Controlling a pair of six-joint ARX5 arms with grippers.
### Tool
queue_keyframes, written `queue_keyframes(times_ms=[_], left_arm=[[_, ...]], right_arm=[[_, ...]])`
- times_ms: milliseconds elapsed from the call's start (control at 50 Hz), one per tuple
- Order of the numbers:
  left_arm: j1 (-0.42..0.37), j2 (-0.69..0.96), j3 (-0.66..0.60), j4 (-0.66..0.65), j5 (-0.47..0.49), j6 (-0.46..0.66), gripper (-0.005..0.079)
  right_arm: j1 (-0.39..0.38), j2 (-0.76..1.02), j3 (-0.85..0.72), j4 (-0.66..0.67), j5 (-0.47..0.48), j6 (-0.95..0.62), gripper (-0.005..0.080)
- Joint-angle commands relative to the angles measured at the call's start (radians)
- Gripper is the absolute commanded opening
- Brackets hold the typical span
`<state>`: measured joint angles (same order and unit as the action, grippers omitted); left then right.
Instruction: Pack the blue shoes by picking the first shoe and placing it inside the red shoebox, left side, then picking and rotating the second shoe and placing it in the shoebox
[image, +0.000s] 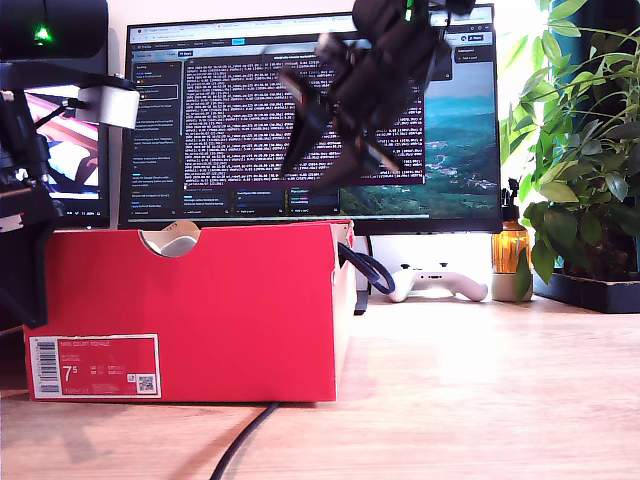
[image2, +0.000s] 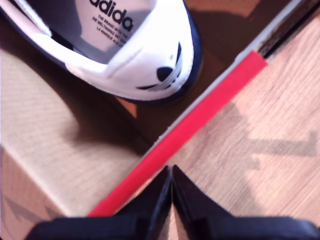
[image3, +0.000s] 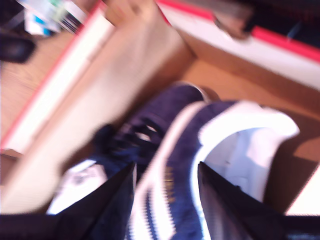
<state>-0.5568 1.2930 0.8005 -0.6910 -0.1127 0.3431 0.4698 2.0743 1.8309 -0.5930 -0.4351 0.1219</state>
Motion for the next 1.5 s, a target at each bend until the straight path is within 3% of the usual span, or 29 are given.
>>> queue_keyframes(times_ms=[0, 680, 820, 1160, 1480], left_arm=[[-0.004, 0.009, 0.000, 0.011, 0.002, -0.003, -0.0016], [-0.004, 0.009, 0.000, 0.011, 0.002, -0.003, -0.0016], [-0.004, 0.009, 0.000, 0.011, 0.002, -0.003, -0.0016], [-0.004, 0.009, 0.000, 0.011, 0.002, -0.003, -0.0016], [-0.004, 0.009, 0.000, 0.012, 0.002, -0.003, -0.0016]], right_arm=[[-0.006, 0.032, 0.017, 0.002, -0.001, -0.016, 0.0355], [-0.012, 0.084, 0.017, -0.045, -0.019, -0.071, 0.0348], [-0.011, 0.102, 0.017, -0.053, -0.037, -0.071, 0.0284], [0.008, 0.108, 0.017, -0.024, -0.037, -0.069, 0.0009], [0.013, 0.108, 0.017, -0.042, 0.023, -0.009, -0.0013]])
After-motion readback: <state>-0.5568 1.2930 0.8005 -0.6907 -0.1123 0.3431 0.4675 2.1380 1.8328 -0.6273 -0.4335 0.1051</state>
